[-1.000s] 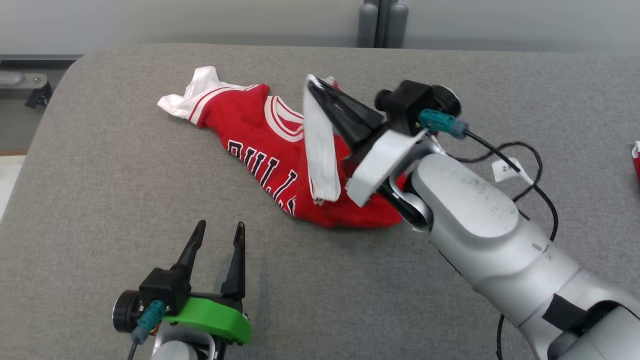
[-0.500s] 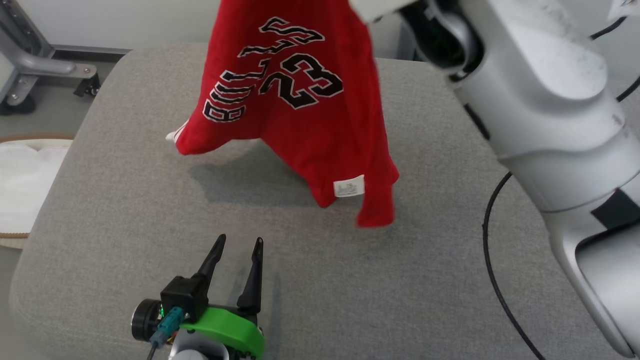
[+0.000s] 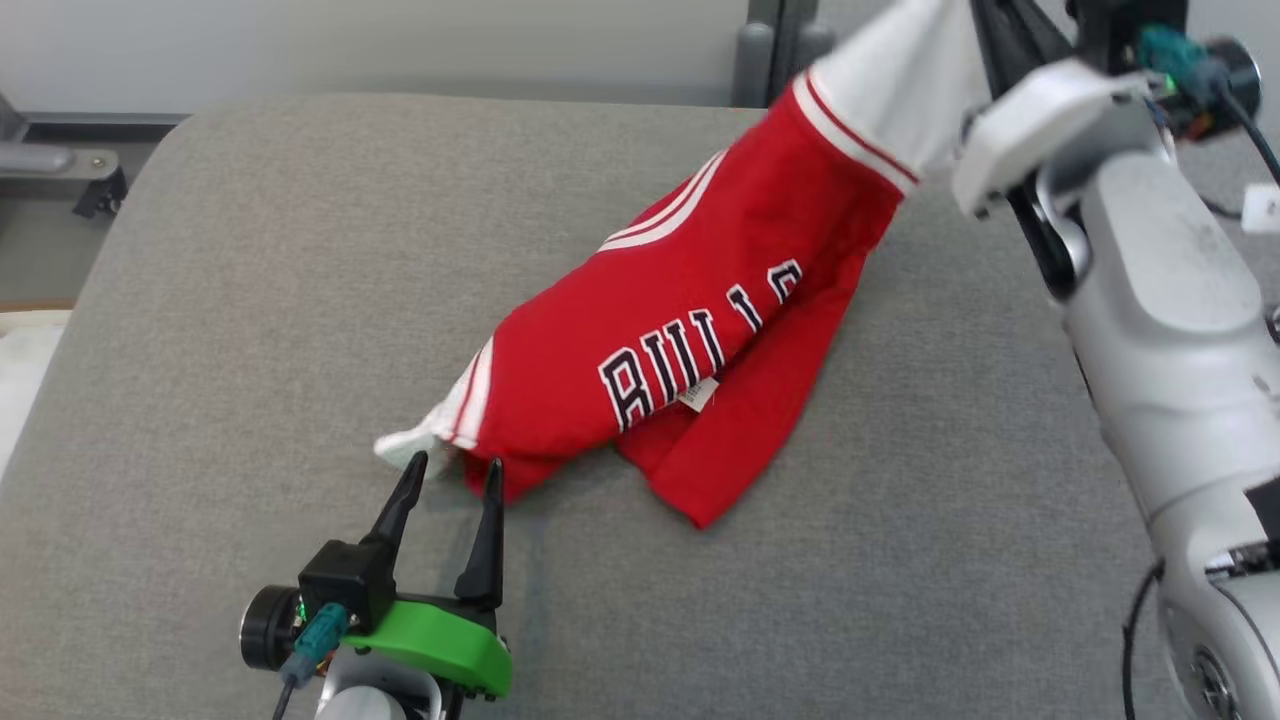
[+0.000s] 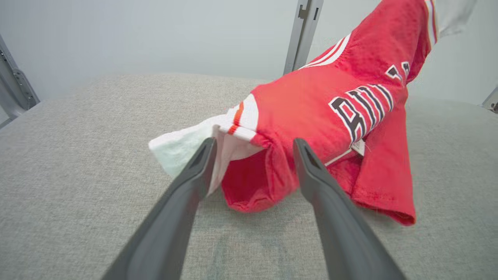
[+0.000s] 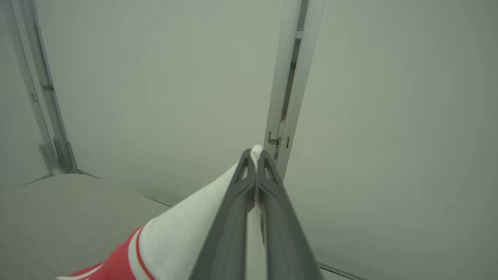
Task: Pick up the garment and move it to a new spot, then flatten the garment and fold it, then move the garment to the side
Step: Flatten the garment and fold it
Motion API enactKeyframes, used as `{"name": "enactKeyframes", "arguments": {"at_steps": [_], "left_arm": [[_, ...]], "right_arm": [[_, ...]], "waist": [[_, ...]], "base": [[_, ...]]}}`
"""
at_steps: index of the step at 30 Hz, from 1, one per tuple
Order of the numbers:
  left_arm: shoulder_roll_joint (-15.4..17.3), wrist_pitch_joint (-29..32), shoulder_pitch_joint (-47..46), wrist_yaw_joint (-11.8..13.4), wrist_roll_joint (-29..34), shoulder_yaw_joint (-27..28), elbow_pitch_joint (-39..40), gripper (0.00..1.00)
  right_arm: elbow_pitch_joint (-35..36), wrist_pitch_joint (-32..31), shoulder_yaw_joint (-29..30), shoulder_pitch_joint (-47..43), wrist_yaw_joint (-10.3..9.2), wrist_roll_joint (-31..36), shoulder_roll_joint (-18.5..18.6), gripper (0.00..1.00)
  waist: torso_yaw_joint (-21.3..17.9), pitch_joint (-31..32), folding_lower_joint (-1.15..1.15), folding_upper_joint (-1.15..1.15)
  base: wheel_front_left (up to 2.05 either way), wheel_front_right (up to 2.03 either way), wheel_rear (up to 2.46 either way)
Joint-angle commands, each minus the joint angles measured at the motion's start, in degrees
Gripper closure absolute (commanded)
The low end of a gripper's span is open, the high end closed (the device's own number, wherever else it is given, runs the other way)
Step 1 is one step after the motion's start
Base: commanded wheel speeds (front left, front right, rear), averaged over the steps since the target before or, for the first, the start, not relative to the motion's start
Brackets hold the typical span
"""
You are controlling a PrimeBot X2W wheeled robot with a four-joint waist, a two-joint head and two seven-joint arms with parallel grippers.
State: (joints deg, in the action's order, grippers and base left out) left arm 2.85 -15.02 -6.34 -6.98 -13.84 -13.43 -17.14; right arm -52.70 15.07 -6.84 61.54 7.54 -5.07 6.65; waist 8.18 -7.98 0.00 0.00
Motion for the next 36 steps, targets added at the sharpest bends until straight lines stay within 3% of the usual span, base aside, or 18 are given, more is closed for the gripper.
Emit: {"name": "enactKeyframes", "arguments": {"at_steps": [1,5,6,8,9,15,23,29,36], "left_arm": [[0.16,-0.18,-0.92,-0.1,0.4,-0.23,0.02,0.0],[0.17,-0.19,-1.2,-0.25,0.55,-0.51,0.1,0.0],[0.17,-0.19,-1.2,-0.28,0.58,-0.54,0.18,0.0],[0.17,-0.19,-1.11,-0.34,0.79,-0.44,0.2,0.0],[0.17,-0.18,-1.06,-0.36,0.87,-0.42,0.21,0.0],[0.17,-0.19,-1.09,-0.5,0.92,-0.49,0.37,0.0],[0.17,-0.18,-1.45,-0.49,0.87,-0.68,-0.06,0.0],[0.17,-0.18,-1.91,-0.57,-0.24,-2.97,-4.06,0.0],[0.2,-0.18,-4.24,-0.55,-3.18,-8.41,-12.05,0.0]], "right_arm": [[-0.41,0.11,2.5,-2.95,-0.11,1.27,1.24,1.0],[-0.38,0.11,9.45,-11.28,-0.11,6.78,4.53,1.0],[-0.16,0.11,11.12,-13.21,-0.11,7.8,5.1,0.95],[0.0,0.11,13.94,-16.02,-0.11,9.46,5.66,0.27],[0.7,0.12,14.76,-17.1,-0.11,10.09,5.66,0.0],[4.92,0.11,17.74,-22.36,-0.11,11.35,4.3,0.0],[19.29,0.11,15.56,-29.95,-0.11,7.94,1.9,0.0],[29.28,0.11,14.41,-38.14,-0.11,5.31,-0.85,0.0],[33.25,0.12,12.39,-45.62,-0.11,4.08,-2.69,0.0]], "waist": [[-2.1,-0.95,0.0,0.0],[-3.35,-0.85,0.0,0.0],[-3.72,-0.8,0.0,0.0],[-4.38,-0.7,0.0,0.0],[-4.63,-0.66,0.0,0.0],[-5.91,-0.69,0.0,0.0],[-6.09,-0.62,0.0,0.0],[-6.45,-0.42,0.0,0.0],[-7.8,-1.19,0.0,0.0]], "base": [[0.0,0.0,0.0],[0.0,0.0,0.0],[0.0,0.0,0.0],[0.0,0.0,0.0],[0.0,0.0,0.0],[0.0,0.0,0.0],[0.0,0.0,0.0],[0.0,0.0,0.0],[0.0,0.0,0.0]]}}
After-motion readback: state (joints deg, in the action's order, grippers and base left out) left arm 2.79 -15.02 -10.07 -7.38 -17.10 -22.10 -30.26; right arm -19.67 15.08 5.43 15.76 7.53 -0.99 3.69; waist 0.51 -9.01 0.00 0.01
